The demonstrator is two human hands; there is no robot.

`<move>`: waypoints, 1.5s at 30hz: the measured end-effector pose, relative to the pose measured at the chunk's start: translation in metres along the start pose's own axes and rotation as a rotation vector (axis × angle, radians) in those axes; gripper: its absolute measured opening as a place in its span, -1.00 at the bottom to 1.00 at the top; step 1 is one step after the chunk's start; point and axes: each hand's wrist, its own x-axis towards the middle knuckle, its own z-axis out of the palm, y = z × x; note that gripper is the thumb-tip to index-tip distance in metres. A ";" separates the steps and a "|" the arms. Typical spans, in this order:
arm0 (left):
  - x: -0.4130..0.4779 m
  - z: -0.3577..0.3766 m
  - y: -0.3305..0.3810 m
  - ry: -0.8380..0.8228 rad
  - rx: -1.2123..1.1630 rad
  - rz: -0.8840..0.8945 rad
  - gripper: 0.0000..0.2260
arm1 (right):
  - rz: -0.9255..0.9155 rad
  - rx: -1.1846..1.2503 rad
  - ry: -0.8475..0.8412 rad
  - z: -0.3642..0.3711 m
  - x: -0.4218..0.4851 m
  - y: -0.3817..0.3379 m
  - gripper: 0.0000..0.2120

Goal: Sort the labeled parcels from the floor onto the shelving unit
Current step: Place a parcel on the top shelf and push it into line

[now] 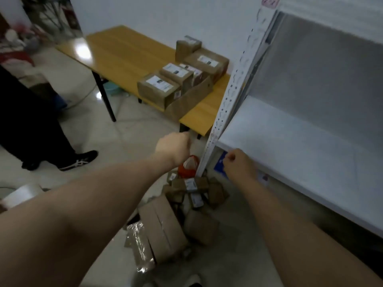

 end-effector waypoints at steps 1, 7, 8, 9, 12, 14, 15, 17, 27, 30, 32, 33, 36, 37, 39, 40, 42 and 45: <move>0.000 0.020 -0.010 -0.060 -0.048 -0.064 -0.82 | 0.063 0.034 -0.085 0.023 0.005 0.014 -0.87; -0.019 0.150 -0.084 -0.335 -0.345 -0.499 -0.84 | 0.597 0.228 -0.474 0.150 0.017 0.099 -0.85; -0.022 0.171 -0.097 -0.366 -0.361 -0.547 -0.81 | 0.672 0.279 -0.502 0.171 0.017 0.113 -0.83; -0.024 0.193 -0.110 -0.398 -0.365 -0.573 -0.77 | 0.740 0.341 -0.520 0.190 0.017 0.126 -0.81; -0.022 0.259 -0.150 -0.482 -0.379 -0.628 -0.66 | 0.913 0.447 -0.501 0.255 0.023 0.167 -0.76; -0.017 0.306 -0.176 -0.526 -0.419 -0.677 -0.58 | 0.978 0.478 -0.498 0.300 0.028 0.196 -0.76; -0.013 0.331 -0.190 -0.541 -0.411 -0.677 -0.54 | 0.998 0.494 -0.493 0.324 0.030 0.210 -0.78; -0.003 0.379 -0.216 -0.554 -0.365 -0.657 -0.49 | 1.031 0.528 -0.506 0.370 0.034 0.239 -0.86; 0.047 0.558 -0.300 -0.446 -0.178 -0.628 -0.41 | 1.460 0.666 -0.489 0.512 0.050 0.344 -0.37; 0.041 0.575 -0.314 -0.492 -0.291 -0.742 -0.31 | 1.406 0.660 -0.530 0.523 0.052 0.354 -0.47; 0.036 0.564 -0.310 -0.505 -0.301 -0.835 -0.26 | 1.385 0.618 -0.563 0.520 0.049 0.356 -0.45; 0.033 0.552 -0.305 -0.500 -0.356 -0.886 -0.26 | 1.354 0.628 -0.560 0.515 0.047 0.354 -0.43; 0.029 0.500 -0.280 -0.434 -0.598 -1.004 -0.20 | 1.267 0.719 -0.391 0.476 0.035 0.341 -0.41; 0.026 0.475 -0.270 -0.394 -0.694 -1.045 -0.16 | 1.265 0.719 -0.307 0.453 0.030 0.331 -0.38; 0.019 0.423 -0.248 -0.331 -0.874 -1.105 -0.08 | 1.264 0.682 -0.184 0.397 0.023 0.303 -0.33; 0.016 0.395 -0.237 -0.311 -0.942 -1.122 -0.06 | 1.262 0.687 -0.143 0.366 0.022 0.287 -0.34; 0.008 0.335 -0.214 -0.288 -1.076 -1.147 -0.07 | 1.230 0.732 -0.070 0.303 0.018 0.257 -0.40; -0.004 0.241 -0.180 -0.323 -1.207 -1.137 -0.19 | 1.153 0.814 0.028 0.208 0.007 0.205 -0.42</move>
